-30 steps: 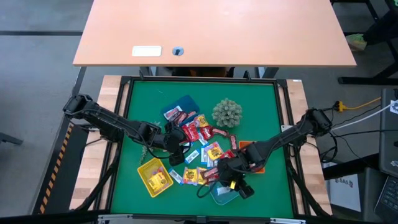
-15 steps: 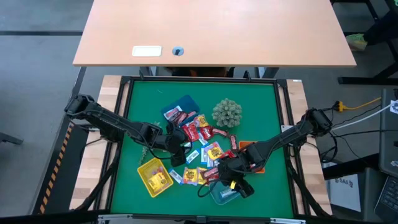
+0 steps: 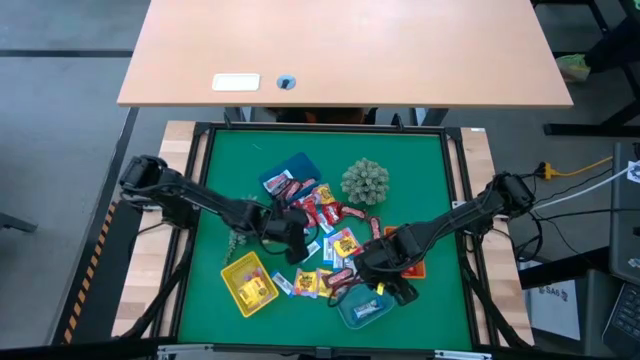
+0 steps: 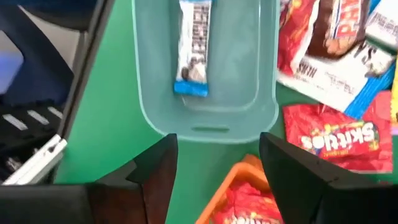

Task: Sort candy
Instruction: Put the white-blue chocolate into the light blue bin

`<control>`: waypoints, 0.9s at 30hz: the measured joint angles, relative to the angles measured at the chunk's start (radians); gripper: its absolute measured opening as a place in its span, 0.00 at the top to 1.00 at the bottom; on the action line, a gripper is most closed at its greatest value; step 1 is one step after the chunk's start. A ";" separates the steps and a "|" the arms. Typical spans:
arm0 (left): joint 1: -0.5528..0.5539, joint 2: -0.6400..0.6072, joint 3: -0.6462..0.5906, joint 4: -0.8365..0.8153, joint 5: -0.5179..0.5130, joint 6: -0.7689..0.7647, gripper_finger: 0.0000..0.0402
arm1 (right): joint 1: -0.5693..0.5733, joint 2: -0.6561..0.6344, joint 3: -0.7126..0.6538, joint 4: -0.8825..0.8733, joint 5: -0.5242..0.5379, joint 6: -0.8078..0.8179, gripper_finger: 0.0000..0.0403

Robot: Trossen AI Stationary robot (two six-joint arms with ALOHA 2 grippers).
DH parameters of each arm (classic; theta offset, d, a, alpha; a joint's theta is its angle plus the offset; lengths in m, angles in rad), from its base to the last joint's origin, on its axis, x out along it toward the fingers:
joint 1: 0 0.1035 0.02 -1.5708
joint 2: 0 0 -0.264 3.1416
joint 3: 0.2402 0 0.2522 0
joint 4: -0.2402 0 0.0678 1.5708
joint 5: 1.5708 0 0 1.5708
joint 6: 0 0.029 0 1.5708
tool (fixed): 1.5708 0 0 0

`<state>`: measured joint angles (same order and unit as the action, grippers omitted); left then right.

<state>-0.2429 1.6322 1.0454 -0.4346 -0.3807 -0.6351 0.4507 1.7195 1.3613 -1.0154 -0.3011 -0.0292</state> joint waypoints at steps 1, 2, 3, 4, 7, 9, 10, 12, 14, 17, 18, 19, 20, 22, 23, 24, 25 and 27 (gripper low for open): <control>0.007 0.005 0.000 0.000 0.004 -0.005 0.63 | 0.000 0.000 0.000 -0.005 0.002 -0.003 0.44; 0.012 0.013 0.000 0.000 0.008 -0.011 0.63 | 0.000 0.000 0.000 -0.007 0.002 -0.004 0.44; 0.018 0.017 0.000 0.000 0.016 -0.014 0.63 | 0.000 0.000 0.000 -0.009 0.002 -0.005 0.44; 0.024 0.019 0.000 -0.004 0.030 -0.016 0.63 | 0.000 0.000 0.000 -0.010 0.002 -0.005 0.44; 0.044 0.034 0.001 -0.007 0.084 -0.019 0.63 | 0.000 0.000 0.000 -0.011 0.002 -0.013 0.44; 0.055 0.048 0.000 -0.009 0.115 -0.034 0.63 | 0.000 0.000 0.000 -0.015 0.003 -0.033 0.44; 0.060 0.054 0.000 -0.010 0.129 -0.042 0.63 | 0.000 0.000 0.000 -0.014 0.003 -0.040 0.44; 0.067 0.069 0.000 -0.034 0.144 -0.046 0.63 | 0.000 0.000 0.000 -0.017 0.003 -0.057 0.44; 0.072 0.088 0.000 -0.035 0.146 -0.048 0.63 | 0.000 0.000 0.000 -0.020 0.004 -0.059 0.44; 0.079 0.116 0.000 -0.033 0.156 -0.071 0.63 | 0.000 0.000 0.000 -0.035 0.005 -0.059 0.44; 0.080 0.125 0.000 -0.033 0.157 -0.071 0.63 | 0.000 0.000 0.000 -0.037 0.005 -0.058 0.44; 0.080 0.137 0.000 -0.036 0.159 -0.072 0.63 | 0.000 0.000 0.000 -0.037 0.005 -0.059 0.44; 0.080 0.148 0.000 -0.037 0.161 -0.073 0.63 | 0.000 0.000 0.000 -0.036 0.005 -0.059 0.44; 0.080 0.166 0.000 -0.036 0.166 -0.074 0.63 | 0.000 0.000 0.000 -0.036 0.005 -0.059 0.44; 0.080 0.173 0.000 -0.035 0.168 -0.074 0.63 | 0.000 0.000 0.000 -0.036 0.005 -0.058 0.44; 0.079 0.181 0.000 -0.031 0.168 -0.074 0.63 | 0.000 0.000 0.000 -0.035 0.005 -0.059 0.44; 0.079 0.185 0.000 -0.026 0.168 -0.075 0.63 | 0.000 0.000 0.000 -0.035 0.005 -0.059 0.44; 0.078 0.187 -0.001 -0.028 0.168 -0.090 0.63 | 0.000 0.000 0.000 -0.034 0.005 -0.059 0.44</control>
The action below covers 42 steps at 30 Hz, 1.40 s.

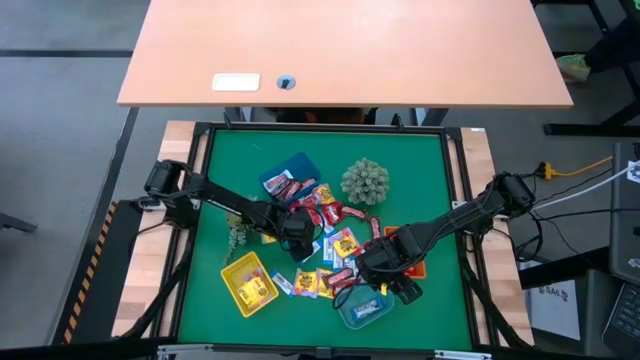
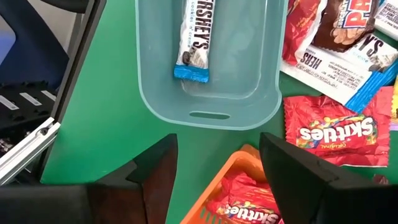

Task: Sort candy
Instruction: Put the white-blue chocolate into the light blue bin

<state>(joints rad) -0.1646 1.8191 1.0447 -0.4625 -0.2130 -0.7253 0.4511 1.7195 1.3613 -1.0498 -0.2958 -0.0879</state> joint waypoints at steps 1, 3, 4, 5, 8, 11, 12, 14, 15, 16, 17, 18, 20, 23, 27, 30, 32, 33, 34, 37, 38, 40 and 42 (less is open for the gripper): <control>0.000 0.000 0.000 0.004 -0.001 -0.005 0.63 | 0.000 0.000 0.000 0.000 0.000 0.000 0.44; 0.000 0.002 0.000 0.004 -0.001 -0.006 0.63 | 0.000 0.000 0.000 0.002 0.000 0.000 0.44; 0.000 0.002 0.000 0.002 -0.001 -0.006 0.63 | 0.000 0.000 0.000 0.002 0.000 0.000 0.44; 0.000 0.003 0.000 0.003 -0.001 -0.006 0.63 | 0.000 0.000 0.000 0.002 0.000 0.000 0.44; 0.000 0.011 0.000 0.002 -0.003 -0.006 0.63 | 0.000 0.000 0.000 0.002 0.000 0.000 0.44; -0.001 0.023 0.002 0.005 -0.005 -0.006 0.63 | 0.000 0.000 0.000 0.000 0.000 0.000 0.44; -0.002 0.023 0.002 0.004 -0.005 -0.006 0.63 | 0.000 0.000 0.000 -0.002 0.001 0.000 0.44; -0.008 0.032 0.004 0.006 -0.008 -0.006 0.63 | 0.000 0.000 0.000 -0.008 0.001 0.000 0.44; -0.011 0.033 0.003 0.006 -0.012 -0.006 0.64 | 0.000 0.000 0.000 -0.013 0.001 0.000 0.44; -0.014 0.033 0.003 0.006 -0.016 -0.006 0.65 | 0.000 0.000 0.000 -0.022 0.001 0.000 0.44; -0.017 0.034 0.003 0.007 -0.016 -0.006 0.66 | 0.000 0.000 0.000 -0.032 0.007 0.000 0.44; -0.021 0.034 0.003 0.007 -0.016 -0.006 0.68 | 0.000 0.000 0.000 -0.042 0.011 0.000 0.44; -0.026 0.034 0.003 0.008 -0.022 -0.006 0.73 | 0.000 0.000 0.000 -0.059 0.029 0.000 0.44; -0.028 0.034 0.003 0.010 -0.023 -0.006 0.79 | 0.000 0.000 0.000 -0.063 0.057 0.000 0.44; -0.030 0.034 0.002 0.017 -0.024 -0.006 0.80 | 0.000 0.000 0.000 -0.063 0.062 -0.014 0.44; -0.030 0.031 0.000 0.035 -0.020 -0.006 0.80 | 0.000 0.000 0.000 -0.063 0.062 -0.022 0.44; -0.030 0.025 -0.001 0.050 -0.014 -0.006 0.80 | 0.000 0.000 0.000 -0.062 0.062 -0.022 0.44; -0.030 0.023 -0.001 0.058 -0.005 -0.006 0.80 | 0.000 0.000 0.000 -0.062 0.062 -0.022 0.44; -0.030 0.022 -0.001 0.067 0.004 -0.006 0.80 | 0.000 0.000 0.000 -0.062 0.062 -0.022 0.44; -0.031 0.007 -0.002 0.084 0.026 -0.006 0.80 | 0.000 0.000 0.000 -0.061 0.061 -0.022 0.44; -0.031 0.001 -0.001 0.094 0.038 -0.006 0.80 | 0.000 0.000 0.000 -0.061 0.061 -0.022 0.44; -0.031 -0.005 -0.001 0.108 0.059 -0.006 0.80 | 0.000 0.000 0.000 -0.062 0.061 -0.022 0.44; -0.031 -0.009 -0.002 0.128 0.073 -0.006 0.80 | 0.000 0.000 0.000 -0.061 0.061 -0.022 0.44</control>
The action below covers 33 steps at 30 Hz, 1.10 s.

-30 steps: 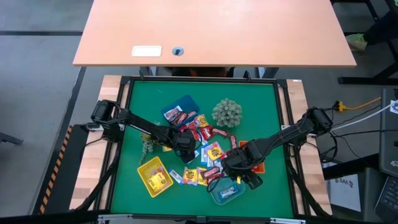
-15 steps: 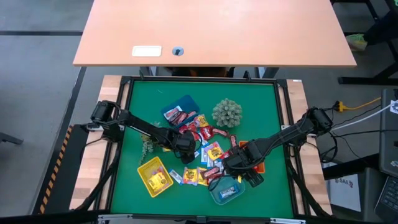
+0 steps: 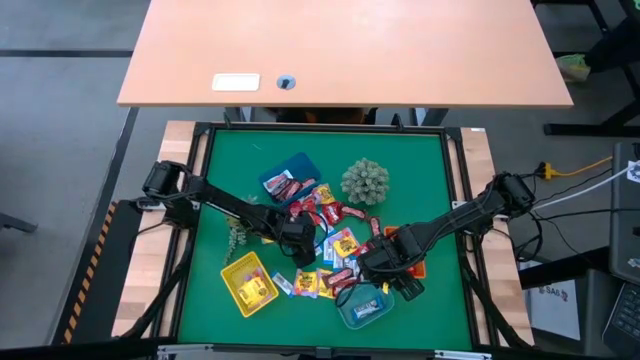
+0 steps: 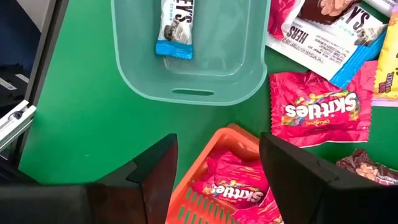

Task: Sort candy
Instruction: Put the white-blue chocolate into the light blue bin

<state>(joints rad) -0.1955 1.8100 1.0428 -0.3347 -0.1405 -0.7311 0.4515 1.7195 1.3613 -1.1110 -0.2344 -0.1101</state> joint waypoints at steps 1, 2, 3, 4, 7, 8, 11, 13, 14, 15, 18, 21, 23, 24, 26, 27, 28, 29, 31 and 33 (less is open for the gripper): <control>0.000 -0.002 0.000 0.017 0.007 0.000 0.80 | 0.000 0.000 0.000 0.000 0.000 0.000 0.44; 0.000 -0.007 0.000 0.026 0.014 0.000 0.80 | 0.000 0.000 0.000 0.000 0.004 0.000 0.44; 0.000 -0.010 0.000 0.030 0.022 0.000 0.80 | 0.000 0.000 0.000 0.000 0.006 0.000 0.44; 0.000 -0.010 0.000 0.040 0.031 0.000 0.80 | 0.000 0.000 0.000 0.000 0.007 0.000 0.44; 0.000 -0.010 0.000 0.042 0.032 0.000 0.80 | 0.000 0.000 0.000 -0.001 0.007 0.000 0.44; 0.000 -0.010 0.000 0.043 0.031 0.000 0.80 | 0.000 0.000 0.000 -0.001 0.007 0.000 0.44; -0.001 -0.008 0.001 0.042 0.030 0.000 0.80 | 0.000 0.000 0.000 -0.002 0.007 0.000 0.44; -0.002 -0.004 0.001 0.042 0.030 0.000 0.80 | 0.000 0.000 0.000 -0.002 0.007 0.000 0.44; -0.003 -0.003 0.001 0.042 0.030 0.000 0.80 | 0.000 0.000 0.000 -0.002 0.007 0.000 0.44; -0.004 -0.003 0.001 0.044 0.030 0.000 0.80 | 0.000 0.000 0.000 -0.002 0.007 0.000 0.44; -0.008 -0.003 0.001 0.065 0.028 0.000 0.80 | 0.000 0.000 0.000 -0.002 0.007 0.000 0.44; -0.011 -0.003 0.002 0.077 0.020 0.000 0.80 | 0.000 0.000 0.000 -0.002 0.007 0.000 0.44; -0.011 0.000 0.002 0.076 0.019 0.000 0.80 | 0.000 0.000 0.000 -0.002 0.007 0.000 0.44; -0.011 0.004 0.002 0.078 0.017 0.000 0.80 | 0.000 0.000 0.000 -0.002 0.007 0.000 0.44; -0.011 0.010 0.002 0.076 0.016 0.000 0.79 | 0.000 0.000 0.000 -0.003 0.007 0.000 0.44; -0.011 0.016 0.002 0.084 0.016 0.000 0.79 | 0.000 0.000 0.000 -0.004 0.007 0.000 0.44; -0.011 0.022 0.003 0.087 0.016 0.000 0.79 | 0.000 0.000 0.000 -0.005 0.007 0.000 0.44; -0.012 0.030 0.003 0.086 0.016 0.003 0.79 | 0.000 0.000 0.000 -0.007 0.007 0.000 0.44; -0.014 0.047 0.003 0.099 0.024 0.008 0.79 | 0.000 0.000 0.000 -0.008 0.007 0.000 0.44; -0.016 0.063 0.004 0.105 0.027 0.020 0.79 | 0.000 0.000 0.000 -0.009 0.007 0.000 0.44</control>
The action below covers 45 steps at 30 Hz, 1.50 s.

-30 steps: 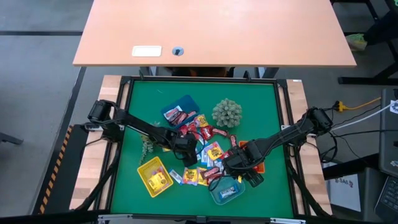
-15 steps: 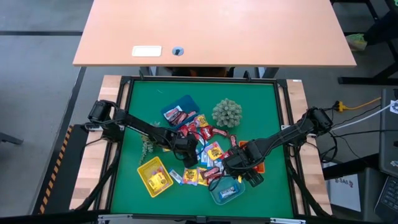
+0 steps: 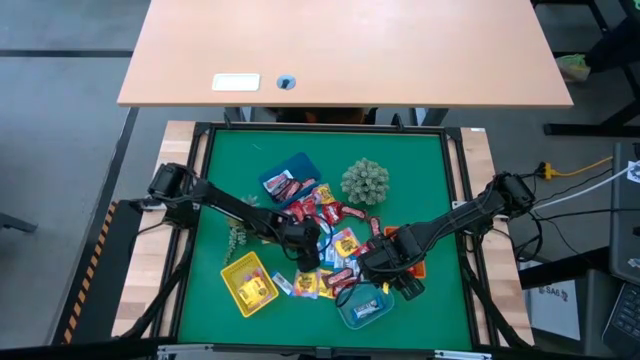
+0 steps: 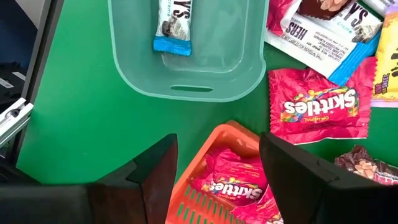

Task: Sort candy
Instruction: Put the white-blue chocolate into the light blue bin

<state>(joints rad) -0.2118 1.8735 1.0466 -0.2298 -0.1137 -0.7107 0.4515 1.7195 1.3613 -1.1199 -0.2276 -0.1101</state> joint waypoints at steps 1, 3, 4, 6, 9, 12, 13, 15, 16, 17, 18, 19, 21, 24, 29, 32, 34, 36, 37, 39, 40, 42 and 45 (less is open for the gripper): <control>-0.001 0.006 0.001 0.010 0.001 0.008 0.79 | 0.000 0.000 0.000 0.000 0.000 0.000 0.44; -0.001 0.015 0.002 0.027 0.000 0.010 0.79 | 0.000 0.000 0.000 0.000 0.000 0.000 0.44; -0.001 0.015 0.002 0.029 0.001 0.010 0.79 | 0.000 0.000 0.000 -0.001 0.000 0.000 0.44; -0.001 0.015 0.002 0.029 0.001 0.010 0.79 | 0.000 0.000 0.000 -0.001 0.000 0.000 0.44; 0.001 0.015 0.001 0.034 0.001 0.011 0.79 | 0.000 0.000 0.000 -0.001 0.000 0.000 0.44; 0.002 0.016 0.000 0.039 0.001 0.011 0.79 | 0.000 0.000 0.000 -0.001 0.000 0.000 0.44; 0.002 0.016 0.000 0.039 0.001 0.011 0.79 | 0.000 0.000 0.000 -0.001 0.000 0.000 0.44; 0.002 0.016 0.000 0.041 -0.008 0.011 0.79 | 0.000 0.000 0.000 -0.001 0.000 0.000 0.44; 0.002 0.016 0.000 0.044 -0.015 0.011 0.79 | 0.000 0.000 0.000 -0.001 0.000 0.000 0.44; 0.001 0.016 -0.001 0.050 -0.019 0.011 0.79 | 0.000 0.000 0.000 -0.001 0.000 0.000 0.44; 0.001 0.016 -0.001 0.059 -0.021 0.011 0.79 | 0.000 0.000 0.000 -0.001 0.000 0.000 0.44; 0.001 0.017 -0.002 0.068 -0.023 0.010 0.79 | 0.000 0.000 0.000 -0.001 0.000 0.000 0.44; 0.002 0.018 -0.002 0.083 -0.026 0.009 0.79 | 0.000 0.000 0.000 -0.001 0.000 0.000 0.44; 0.008 0.018 -0.003 0.096 -0.057 0.009 0.79 | 0.000 0.000 0.000 -0.001 0.000 0.000 0.44; 0.035 0.018 -0.003 0.097 -0.105 0.023 0.79 | 0.000 0.000 0.000 -0.001 0.000 0.000 0.44; 0.050 0.018 -0.003 0.099 -0.100 0.045 0.79 | 0.000 0.000 0.000 -0.001 0.000 0.000 0.44; 0.057 0.018 -0.003 0.107 -0.064 0.062 0.79 | 0.000 0.000 0.000 -0.001 0.000 0.000 0.44; 0.063 0.018 -0.003 0.109 -0.026 0.069 0.79 | 0.000 0.000 0.000 -0.001 0.000 0.000 0.44; 0.064 0.018 -0.003 0.109 -0.015 0.069 0.79 | 0.000 0.000 0.000 -0.001 0.000 0.000 0.44; 0.063 0.018 -0.003 0.109 -0.010 0.069 0.79 | 0.000 0.000 0.000 -0.001 0.000 0.000 0.44; 0.063 0.018 -0.003 0.109 -0.010 0.069 0.78 | 0.000 0.000 0.000 -0.001 0.000 0.000 0.44; 0.063 0.018 -0.003 0.110 -0.008 0.068 0.74 | 0.000 0.000 0.000 -0.001 0.000 0.000 0.44; 0.063 0.018 -0.003 0.110 -0.008 0.068 0.67 | 0.000 0.000 0.000 -0.001 0.000 0.000 0.44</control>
<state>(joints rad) -0.1486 1.8919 1.0435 -0.1197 -0.1215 -0.6422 0.4512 1.7195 1.3613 -1.1206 -0.2276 -0.1099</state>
